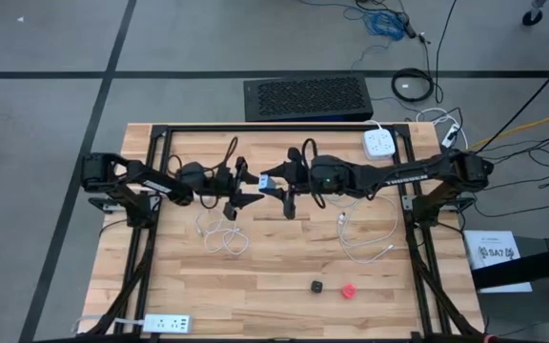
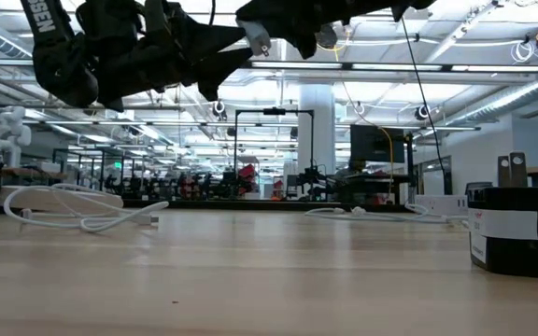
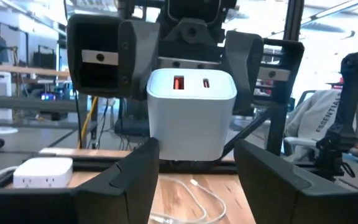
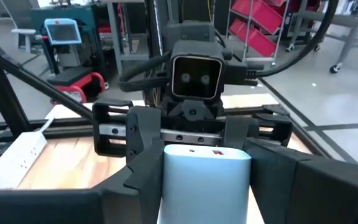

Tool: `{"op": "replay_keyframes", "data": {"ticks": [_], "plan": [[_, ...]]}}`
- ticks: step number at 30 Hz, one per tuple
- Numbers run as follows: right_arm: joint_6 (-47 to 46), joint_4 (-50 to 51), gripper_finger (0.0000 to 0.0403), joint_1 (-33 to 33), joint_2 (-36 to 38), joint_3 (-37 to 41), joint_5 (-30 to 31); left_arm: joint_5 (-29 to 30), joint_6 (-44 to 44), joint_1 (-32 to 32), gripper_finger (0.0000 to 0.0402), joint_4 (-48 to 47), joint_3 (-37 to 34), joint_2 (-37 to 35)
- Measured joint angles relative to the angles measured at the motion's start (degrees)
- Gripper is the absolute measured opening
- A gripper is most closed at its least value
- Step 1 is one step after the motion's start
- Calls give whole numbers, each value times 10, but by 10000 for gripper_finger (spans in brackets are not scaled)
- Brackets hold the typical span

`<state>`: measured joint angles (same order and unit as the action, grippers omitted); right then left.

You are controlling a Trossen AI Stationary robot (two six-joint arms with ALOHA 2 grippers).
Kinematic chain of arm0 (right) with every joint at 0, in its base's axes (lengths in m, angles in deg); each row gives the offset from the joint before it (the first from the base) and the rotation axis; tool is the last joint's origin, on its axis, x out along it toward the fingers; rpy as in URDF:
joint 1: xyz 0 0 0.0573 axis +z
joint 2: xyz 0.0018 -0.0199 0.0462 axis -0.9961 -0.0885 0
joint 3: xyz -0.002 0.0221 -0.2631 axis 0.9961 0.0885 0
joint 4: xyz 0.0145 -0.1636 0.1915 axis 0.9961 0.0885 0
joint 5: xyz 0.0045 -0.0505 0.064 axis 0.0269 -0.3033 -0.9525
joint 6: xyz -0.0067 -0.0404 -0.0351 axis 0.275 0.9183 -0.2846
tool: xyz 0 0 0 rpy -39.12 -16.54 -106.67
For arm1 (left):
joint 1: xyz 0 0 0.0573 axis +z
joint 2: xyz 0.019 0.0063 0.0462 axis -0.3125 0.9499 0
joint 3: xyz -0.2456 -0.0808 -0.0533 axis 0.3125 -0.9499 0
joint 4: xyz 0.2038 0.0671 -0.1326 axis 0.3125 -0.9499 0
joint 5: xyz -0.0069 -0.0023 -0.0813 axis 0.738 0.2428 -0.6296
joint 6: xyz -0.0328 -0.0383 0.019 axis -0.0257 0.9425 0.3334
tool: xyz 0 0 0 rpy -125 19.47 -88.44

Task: Insert USB
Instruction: Insert the white charger adapter into the white outlet extension

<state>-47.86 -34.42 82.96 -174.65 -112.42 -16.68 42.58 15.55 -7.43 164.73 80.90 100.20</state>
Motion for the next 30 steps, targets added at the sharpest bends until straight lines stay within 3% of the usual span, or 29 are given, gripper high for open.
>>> {"op": "replay_keyframes", "data": {"ticks": [30], "plan": [[-2,-35,164,17,-14,-3,24,10,-2,-6,213,11,49,1]]}}
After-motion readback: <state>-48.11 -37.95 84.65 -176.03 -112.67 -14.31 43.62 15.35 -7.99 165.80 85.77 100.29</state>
